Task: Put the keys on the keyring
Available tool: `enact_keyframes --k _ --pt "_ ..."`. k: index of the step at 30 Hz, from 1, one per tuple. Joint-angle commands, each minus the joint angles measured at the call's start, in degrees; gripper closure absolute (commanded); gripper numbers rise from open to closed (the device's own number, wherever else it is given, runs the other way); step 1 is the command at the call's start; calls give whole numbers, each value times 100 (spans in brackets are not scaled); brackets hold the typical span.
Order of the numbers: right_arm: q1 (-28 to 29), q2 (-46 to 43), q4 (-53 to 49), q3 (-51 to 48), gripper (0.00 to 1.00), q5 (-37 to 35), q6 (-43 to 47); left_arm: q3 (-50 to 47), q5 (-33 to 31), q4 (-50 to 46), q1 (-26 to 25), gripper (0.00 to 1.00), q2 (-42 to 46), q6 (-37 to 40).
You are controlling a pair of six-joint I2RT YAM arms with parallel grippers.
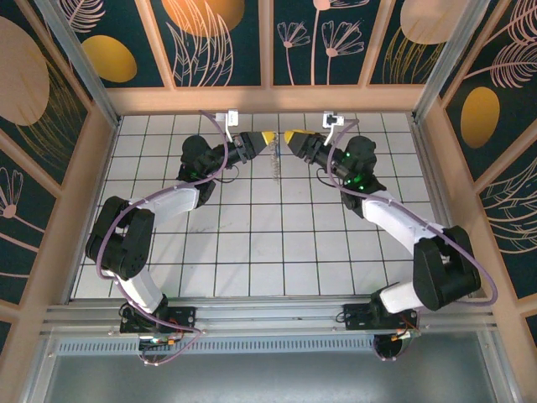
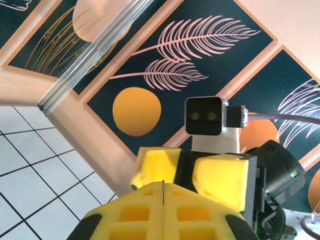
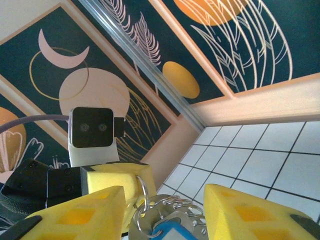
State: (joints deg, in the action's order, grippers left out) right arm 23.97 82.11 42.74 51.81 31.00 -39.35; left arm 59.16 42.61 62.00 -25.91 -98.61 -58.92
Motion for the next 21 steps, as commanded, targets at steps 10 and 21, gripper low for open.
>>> enact_keyframes --k 10,21 --pt "7 415 971 303 63 487 -692 -35 47 584 -59 100 150 -147" --pt "144 607 974 478 68 571 -671 7 54 603 -88 100 119 -170"
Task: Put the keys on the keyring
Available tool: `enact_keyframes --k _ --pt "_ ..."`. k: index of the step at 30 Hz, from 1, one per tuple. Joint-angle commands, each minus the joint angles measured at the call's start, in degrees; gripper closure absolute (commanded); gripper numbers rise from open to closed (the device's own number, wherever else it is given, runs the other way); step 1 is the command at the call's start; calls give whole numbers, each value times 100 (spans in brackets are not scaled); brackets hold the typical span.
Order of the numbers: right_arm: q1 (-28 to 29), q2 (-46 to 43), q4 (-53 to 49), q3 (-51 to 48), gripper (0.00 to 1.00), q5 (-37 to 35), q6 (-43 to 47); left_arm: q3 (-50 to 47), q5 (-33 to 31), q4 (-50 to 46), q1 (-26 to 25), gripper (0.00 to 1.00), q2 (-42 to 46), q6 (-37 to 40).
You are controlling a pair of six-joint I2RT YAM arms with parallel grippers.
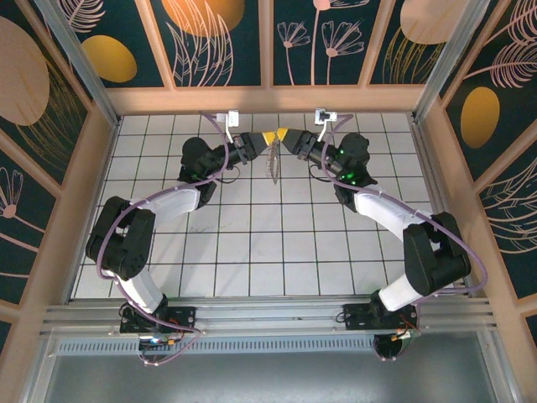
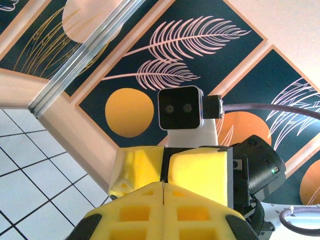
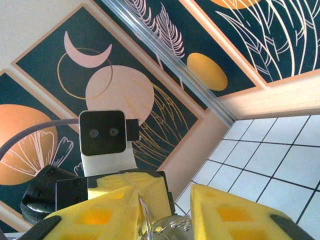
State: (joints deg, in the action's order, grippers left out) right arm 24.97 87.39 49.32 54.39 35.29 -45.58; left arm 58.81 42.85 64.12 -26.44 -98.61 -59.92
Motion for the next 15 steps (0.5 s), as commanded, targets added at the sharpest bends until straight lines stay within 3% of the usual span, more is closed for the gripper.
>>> enact_keyframes --k 1,11,15 --pt "48 91 315 235 70 153 -55 43 31 391 -37 100 117 -64" --pt "60 61 384 130 99 258 -28 53 19 403 -46 100 113 -75" --pt "61 35 430 72 100 302 -27 61 -4 400 -47 100 103 -73"
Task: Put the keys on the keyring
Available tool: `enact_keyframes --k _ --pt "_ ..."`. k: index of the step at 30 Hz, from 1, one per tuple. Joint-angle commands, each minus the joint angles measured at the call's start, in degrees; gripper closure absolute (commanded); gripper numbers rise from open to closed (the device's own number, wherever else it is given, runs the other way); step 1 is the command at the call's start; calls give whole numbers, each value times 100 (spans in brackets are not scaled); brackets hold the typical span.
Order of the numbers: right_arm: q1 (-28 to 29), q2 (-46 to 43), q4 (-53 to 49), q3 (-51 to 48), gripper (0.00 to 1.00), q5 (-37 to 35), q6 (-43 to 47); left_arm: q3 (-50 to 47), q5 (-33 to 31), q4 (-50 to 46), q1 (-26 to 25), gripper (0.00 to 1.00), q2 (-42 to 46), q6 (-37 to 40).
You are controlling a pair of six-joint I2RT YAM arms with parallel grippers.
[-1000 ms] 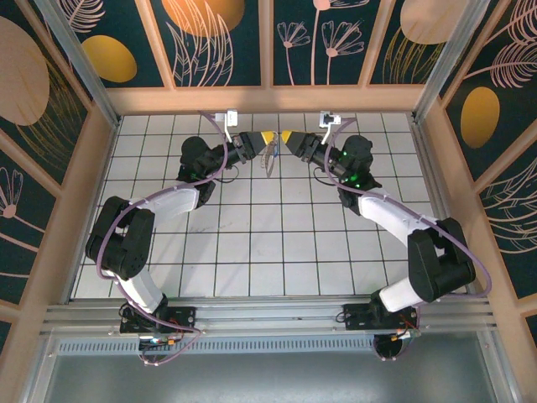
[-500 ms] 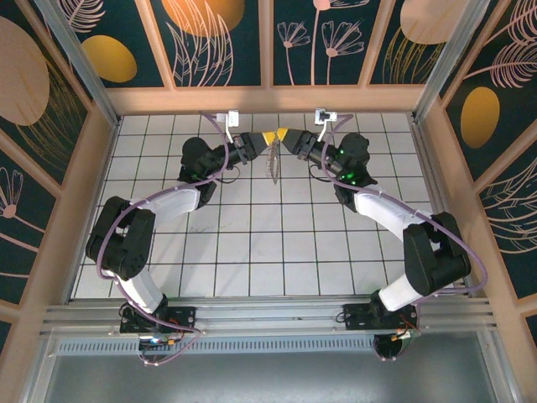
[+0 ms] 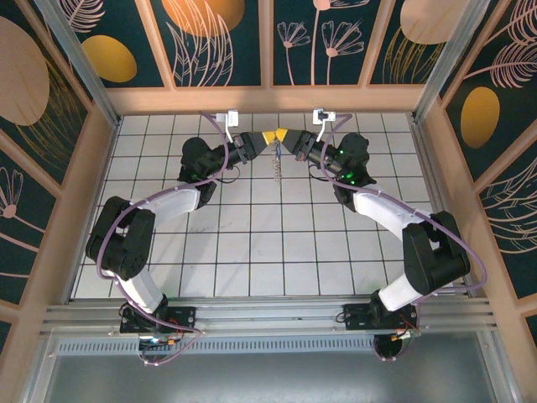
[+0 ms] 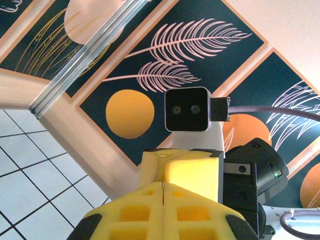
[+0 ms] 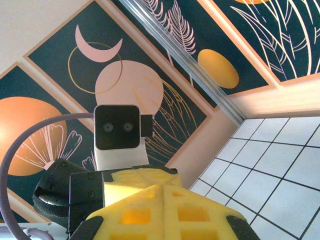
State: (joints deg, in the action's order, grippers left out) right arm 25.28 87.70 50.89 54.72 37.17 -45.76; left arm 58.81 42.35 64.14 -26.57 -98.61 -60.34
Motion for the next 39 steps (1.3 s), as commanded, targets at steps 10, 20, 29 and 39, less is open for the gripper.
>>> enact_keyframes --k 10,20,29,39 --pt "39 -34 325 -73 95 261 15 79 29 389 -42 100 110 -21" --pt "-120 -40 -59 79 100 397 333 177 37 42 -28 89 182 220" --pt "-647 201 -1785 1055 100 1365 1475 628 -8 -1754 207 58 543 1612" --pt "-718 527 -2986 1853 100 1999 2411 1397 719 -2914 371 53 146 2336"
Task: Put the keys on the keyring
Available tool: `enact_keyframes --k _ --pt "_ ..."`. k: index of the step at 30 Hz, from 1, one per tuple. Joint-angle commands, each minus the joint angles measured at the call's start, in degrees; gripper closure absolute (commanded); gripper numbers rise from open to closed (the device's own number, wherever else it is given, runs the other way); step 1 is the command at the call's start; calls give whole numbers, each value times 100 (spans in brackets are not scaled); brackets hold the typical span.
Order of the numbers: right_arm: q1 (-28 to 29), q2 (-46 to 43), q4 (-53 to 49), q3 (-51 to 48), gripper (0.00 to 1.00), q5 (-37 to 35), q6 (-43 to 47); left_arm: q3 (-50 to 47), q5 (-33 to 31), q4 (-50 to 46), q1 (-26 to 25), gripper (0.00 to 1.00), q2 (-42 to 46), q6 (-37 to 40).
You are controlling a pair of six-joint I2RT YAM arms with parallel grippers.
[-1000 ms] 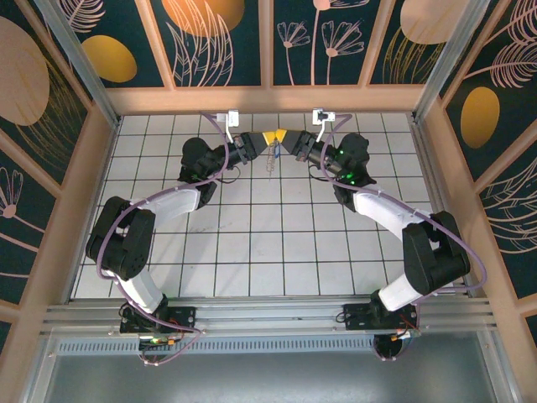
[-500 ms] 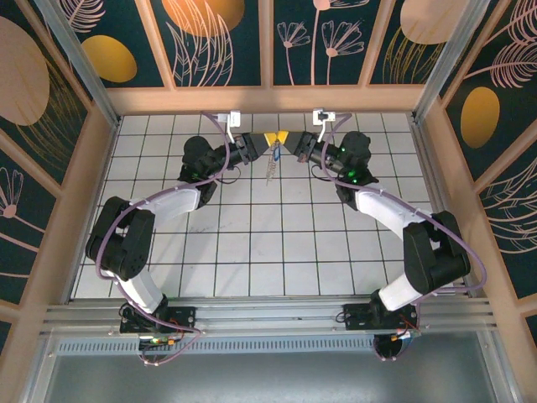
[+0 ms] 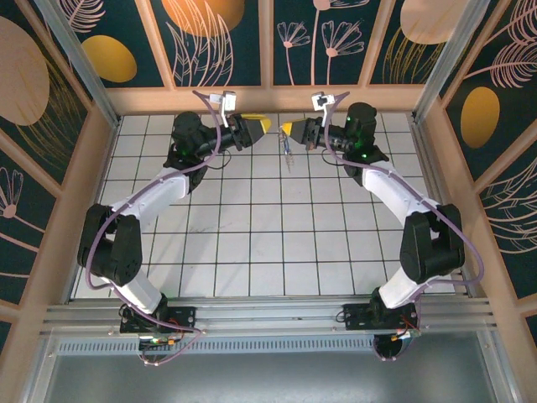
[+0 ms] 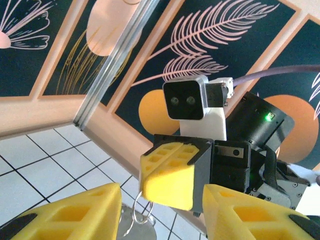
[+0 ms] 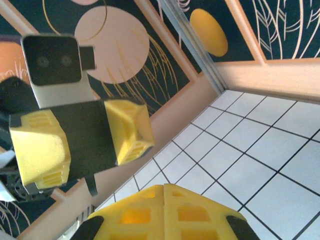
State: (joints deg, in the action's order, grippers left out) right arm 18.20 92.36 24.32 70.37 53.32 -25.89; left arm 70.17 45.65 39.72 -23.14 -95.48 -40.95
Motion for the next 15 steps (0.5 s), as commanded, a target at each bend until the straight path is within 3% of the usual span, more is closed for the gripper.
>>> enact_keyframes --k 1,15 --pt "-11 71 -333 298 100 360 420 298 478 -500 29 53 -213 411" --pt "0 21 1027 -260 100 294 -580 -82 708 487 28 56 -470 -374"
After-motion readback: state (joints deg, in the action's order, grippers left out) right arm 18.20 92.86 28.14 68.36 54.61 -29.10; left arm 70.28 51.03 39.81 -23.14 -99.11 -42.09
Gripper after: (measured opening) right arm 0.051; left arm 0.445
